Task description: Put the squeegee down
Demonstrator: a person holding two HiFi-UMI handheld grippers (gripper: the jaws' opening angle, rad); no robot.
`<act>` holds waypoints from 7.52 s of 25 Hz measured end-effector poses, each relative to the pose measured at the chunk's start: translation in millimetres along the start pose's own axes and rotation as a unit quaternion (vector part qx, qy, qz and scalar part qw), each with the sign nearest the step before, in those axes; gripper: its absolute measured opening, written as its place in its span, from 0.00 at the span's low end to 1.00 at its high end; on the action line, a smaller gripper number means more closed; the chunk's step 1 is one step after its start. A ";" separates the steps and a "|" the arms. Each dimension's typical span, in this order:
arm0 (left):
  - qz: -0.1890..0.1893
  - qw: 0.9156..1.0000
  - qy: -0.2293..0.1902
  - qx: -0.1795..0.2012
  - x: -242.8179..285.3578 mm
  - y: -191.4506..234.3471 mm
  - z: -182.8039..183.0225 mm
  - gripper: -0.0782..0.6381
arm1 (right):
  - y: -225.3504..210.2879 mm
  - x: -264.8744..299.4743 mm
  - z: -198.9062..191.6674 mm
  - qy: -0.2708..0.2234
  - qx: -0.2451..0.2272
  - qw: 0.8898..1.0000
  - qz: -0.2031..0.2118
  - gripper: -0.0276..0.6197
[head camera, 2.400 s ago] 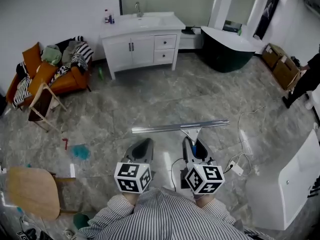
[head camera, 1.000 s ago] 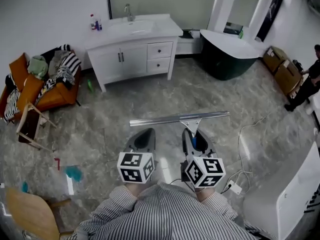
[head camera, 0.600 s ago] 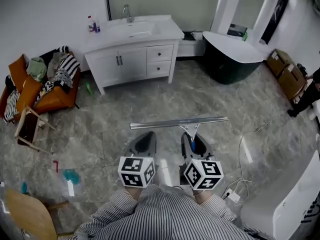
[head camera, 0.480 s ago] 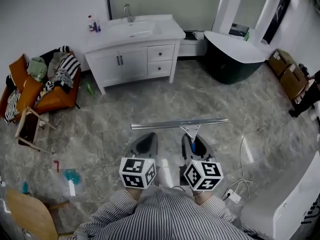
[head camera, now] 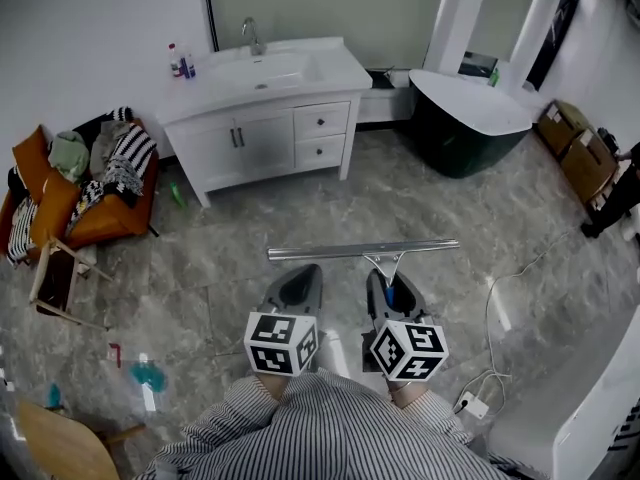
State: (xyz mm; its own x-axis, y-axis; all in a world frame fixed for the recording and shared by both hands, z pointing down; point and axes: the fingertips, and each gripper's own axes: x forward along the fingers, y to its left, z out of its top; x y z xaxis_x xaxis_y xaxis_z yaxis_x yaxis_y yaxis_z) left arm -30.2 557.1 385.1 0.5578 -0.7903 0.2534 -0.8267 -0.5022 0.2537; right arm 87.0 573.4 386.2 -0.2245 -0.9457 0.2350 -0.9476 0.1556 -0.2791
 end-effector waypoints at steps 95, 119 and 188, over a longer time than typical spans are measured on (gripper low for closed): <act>0.002 1.000 0.023 0.005 644.6 303.7 230.4 0.13 | -208.7 696.1 212.5 0.017 -0.003 1.000 -0.003 0.23; -0.030 0.999 0.040 0.007 812.0 436.5 311.4 0.13 | -221.2 908.5 265.9 0.032 -0.005 0.998 -0.046 0.23; -0.052 0.977 0.192 -0.073 1012.5 568.6 236.0 0.13 | -324.3 1148.6 156.7 0.250 -0.013 0.962 -0.110 0.24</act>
State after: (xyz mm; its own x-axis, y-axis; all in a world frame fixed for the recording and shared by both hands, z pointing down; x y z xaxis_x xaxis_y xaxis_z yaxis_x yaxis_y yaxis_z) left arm 47.3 -611.4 565.6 0.6480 -0.5332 0.5439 -0.7604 -0.4947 0.4209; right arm 172.1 -608.0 600.6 -0.0921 -0.7016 0.7066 -0.9886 -0.0202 -0.1489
